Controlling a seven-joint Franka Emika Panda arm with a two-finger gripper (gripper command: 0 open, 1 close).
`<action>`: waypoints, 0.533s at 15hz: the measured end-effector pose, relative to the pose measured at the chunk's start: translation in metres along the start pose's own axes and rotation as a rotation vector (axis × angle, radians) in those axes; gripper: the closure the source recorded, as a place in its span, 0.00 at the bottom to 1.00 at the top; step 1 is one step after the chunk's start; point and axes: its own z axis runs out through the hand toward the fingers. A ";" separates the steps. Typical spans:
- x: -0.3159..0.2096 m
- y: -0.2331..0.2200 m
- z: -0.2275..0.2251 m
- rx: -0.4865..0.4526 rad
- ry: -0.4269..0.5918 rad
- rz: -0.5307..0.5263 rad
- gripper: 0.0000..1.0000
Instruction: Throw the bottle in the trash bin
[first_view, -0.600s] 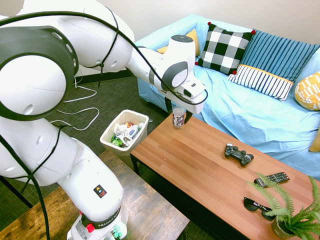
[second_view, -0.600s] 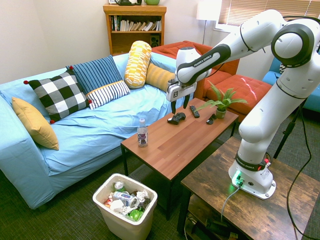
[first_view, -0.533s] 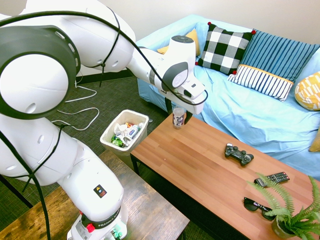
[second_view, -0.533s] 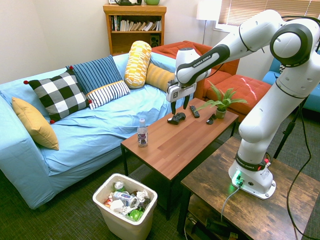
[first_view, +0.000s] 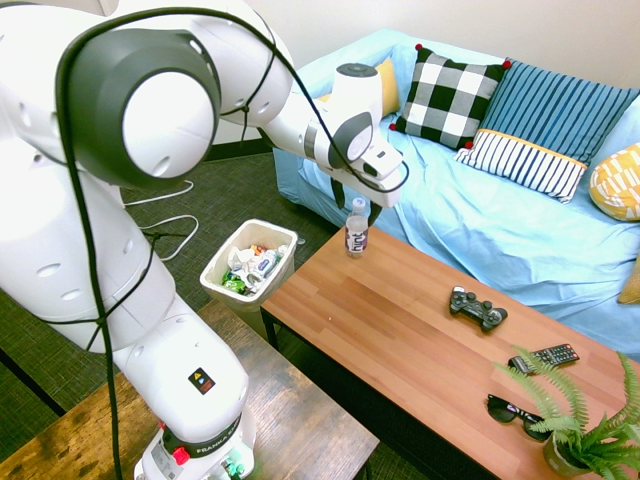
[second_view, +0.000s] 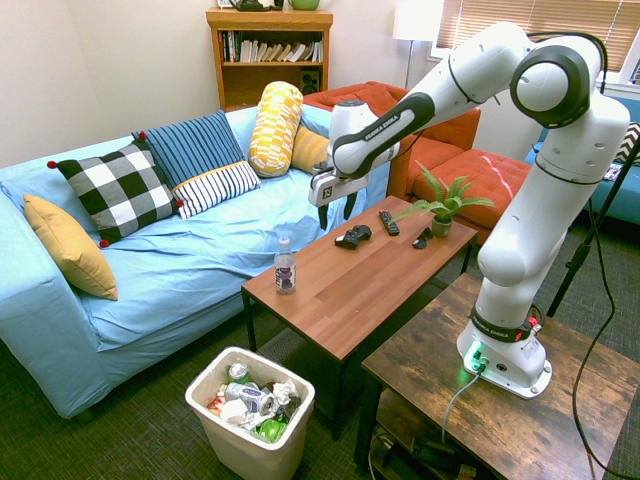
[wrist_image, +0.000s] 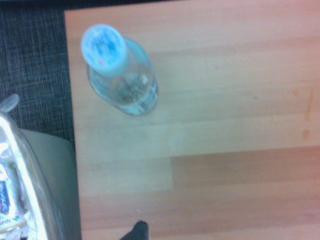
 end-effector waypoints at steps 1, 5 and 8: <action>-0.005 -0.015 0.000 0.000 0.015 0.001 0.00; -0.014 -0.066 0.011 -0.020 0.052 0.006 0.00; -0.007 -0.101 0.031 -0.043 0.052 0.025 0.00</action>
